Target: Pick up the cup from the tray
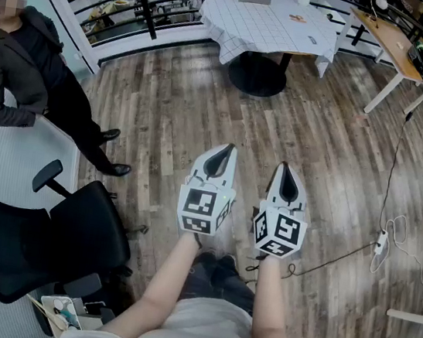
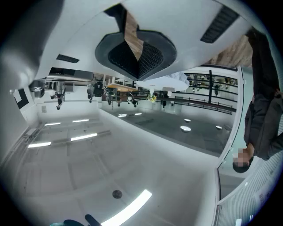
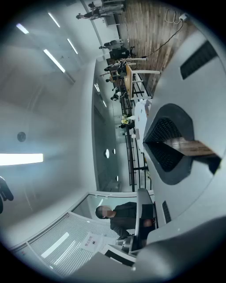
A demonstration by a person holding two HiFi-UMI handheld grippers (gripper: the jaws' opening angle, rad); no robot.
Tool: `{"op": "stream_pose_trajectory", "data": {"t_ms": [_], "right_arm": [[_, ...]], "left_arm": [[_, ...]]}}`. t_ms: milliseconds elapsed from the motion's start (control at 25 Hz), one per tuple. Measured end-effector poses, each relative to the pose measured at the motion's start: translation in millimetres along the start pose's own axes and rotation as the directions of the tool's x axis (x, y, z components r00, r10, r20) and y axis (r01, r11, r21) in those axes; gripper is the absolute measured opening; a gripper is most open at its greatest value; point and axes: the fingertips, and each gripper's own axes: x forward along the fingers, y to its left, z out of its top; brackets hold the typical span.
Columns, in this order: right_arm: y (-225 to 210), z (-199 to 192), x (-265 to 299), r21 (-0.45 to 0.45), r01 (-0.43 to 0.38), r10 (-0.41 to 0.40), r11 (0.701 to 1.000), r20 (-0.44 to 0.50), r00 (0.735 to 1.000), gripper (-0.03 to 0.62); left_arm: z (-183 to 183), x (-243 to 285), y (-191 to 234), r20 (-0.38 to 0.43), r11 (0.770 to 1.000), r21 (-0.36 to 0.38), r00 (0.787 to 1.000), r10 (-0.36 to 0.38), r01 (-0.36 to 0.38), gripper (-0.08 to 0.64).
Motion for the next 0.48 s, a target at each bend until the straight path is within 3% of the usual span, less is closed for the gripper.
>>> {"op": "stream_pose_trajectory", "data": {"t_ms": [480], "right_arm": [[-3.9, -0.9, 8.2, 0.003, -0.009, 0.009, 1.0, 0.002, 1.0, 0.008]], "left_arm": [[-2.5, 10.2, -2.0, -0.006, 1.0, 0.004, 1.0, 0.0, 0.0, 0.007]]}}
